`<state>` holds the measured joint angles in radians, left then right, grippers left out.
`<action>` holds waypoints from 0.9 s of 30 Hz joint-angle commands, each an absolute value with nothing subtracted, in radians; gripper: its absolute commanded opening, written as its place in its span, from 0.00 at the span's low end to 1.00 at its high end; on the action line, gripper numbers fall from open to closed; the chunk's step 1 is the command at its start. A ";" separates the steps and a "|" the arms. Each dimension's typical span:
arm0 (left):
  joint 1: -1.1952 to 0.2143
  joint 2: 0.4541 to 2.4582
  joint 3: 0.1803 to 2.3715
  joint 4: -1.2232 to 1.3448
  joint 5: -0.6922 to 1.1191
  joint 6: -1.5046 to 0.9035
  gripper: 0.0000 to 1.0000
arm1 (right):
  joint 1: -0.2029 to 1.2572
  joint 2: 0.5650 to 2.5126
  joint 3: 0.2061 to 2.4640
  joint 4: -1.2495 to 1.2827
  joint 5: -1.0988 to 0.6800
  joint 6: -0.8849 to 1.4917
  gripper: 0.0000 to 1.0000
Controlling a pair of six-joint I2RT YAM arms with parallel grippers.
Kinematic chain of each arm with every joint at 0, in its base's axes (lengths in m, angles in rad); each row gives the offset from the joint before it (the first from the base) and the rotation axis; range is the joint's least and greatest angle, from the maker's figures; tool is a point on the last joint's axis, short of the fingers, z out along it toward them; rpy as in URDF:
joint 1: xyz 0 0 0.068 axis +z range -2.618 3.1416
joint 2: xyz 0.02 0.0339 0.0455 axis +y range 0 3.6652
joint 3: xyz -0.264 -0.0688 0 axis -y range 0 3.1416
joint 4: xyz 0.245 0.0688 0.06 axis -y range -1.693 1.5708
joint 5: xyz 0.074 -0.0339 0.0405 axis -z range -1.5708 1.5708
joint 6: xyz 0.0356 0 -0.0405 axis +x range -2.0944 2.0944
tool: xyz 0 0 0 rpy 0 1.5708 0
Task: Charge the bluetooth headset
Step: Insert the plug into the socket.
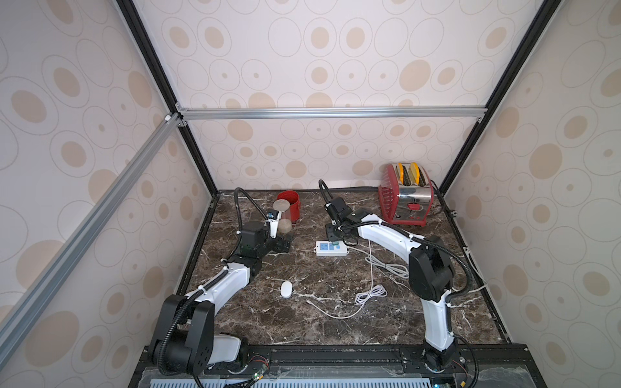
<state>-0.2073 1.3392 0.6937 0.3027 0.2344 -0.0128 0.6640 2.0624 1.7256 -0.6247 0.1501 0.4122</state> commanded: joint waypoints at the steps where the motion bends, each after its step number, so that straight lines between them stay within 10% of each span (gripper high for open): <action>1: -0.189 1.343 0.737 0.281 0.214 -0.026 0.99 | 0.672 2.071 1.727 -0.602 0.132 0.479 0.00; 27: -0.185 1.347 0.747 0.258 0.219 -0.019 0.99 | 0.673 2.018 1.638 -0.613 0.118 0.520 0.00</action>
<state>-0.1940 1.3457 0.7094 0.2630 0.2249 -0.0124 0.6640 2.0487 1.6661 -0.5747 0.1219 0.5121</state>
